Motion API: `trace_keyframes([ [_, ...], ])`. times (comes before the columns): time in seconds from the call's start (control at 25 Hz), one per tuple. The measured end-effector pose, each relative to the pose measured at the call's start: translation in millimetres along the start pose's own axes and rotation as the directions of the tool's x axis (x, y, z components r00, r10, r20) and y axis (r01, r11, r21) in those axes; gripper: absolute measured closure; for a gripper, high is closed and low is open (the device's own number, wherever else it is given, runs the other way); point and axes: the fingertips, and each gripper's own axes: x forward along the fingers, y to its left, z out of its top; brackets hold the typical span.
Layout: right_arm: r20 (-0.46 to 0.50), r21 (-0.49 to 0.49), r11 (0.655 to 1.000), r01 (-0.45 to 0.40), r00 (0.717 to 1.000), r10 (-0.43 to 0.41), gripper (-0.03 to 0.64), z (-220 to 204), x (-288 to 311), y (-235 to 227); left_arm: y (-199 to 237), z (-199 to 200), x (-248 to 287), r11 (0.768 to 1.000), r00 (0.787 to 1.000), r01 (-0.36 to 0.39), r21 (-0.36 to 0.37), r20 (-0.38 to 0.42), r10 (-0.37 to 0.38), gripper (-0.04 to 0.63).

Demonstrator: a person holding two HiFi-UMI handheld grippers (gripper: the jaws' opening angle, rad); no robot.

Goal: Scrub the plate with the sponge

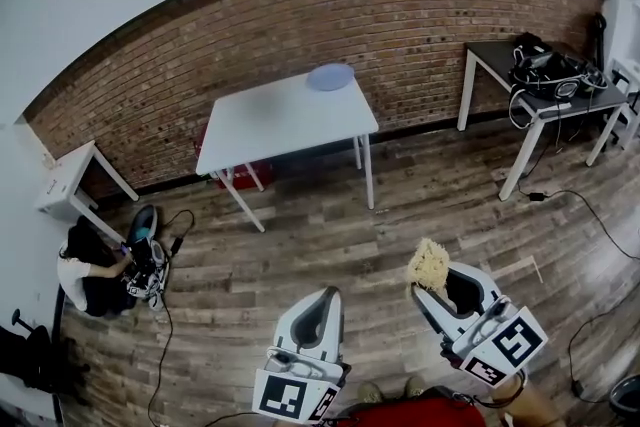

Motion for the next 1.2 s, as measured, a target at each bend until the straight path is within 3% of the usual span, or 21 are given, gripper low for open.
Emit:
trace_keyframes([
  [0.52,-0.042,-0.035,0.999,0.022,0.999,-0.024,0.456,-15.8,78.9,0.7,94.5,-15.4,8.6,1.000,1.000,-0.021,0.000,-0.008,0.021,0.583],
  [0.84,-0.044,-0.038,0.999,0.008,0.999,-0.010,0.454,-24.0,144.0,-58.5,149.3,-29.8,70.2,0.998,0.998,-0.051,0.035,-0.031,0.052,0.584],
  [1.2,-0.052,-0.053,0.998,-0.036,0.998,0.034,0.454,-16.6,242.4,-179.1,211.4,-38.7,206.6,0.993,0.993,-0.091,0.074,-0.067,0.096,0.583],
])
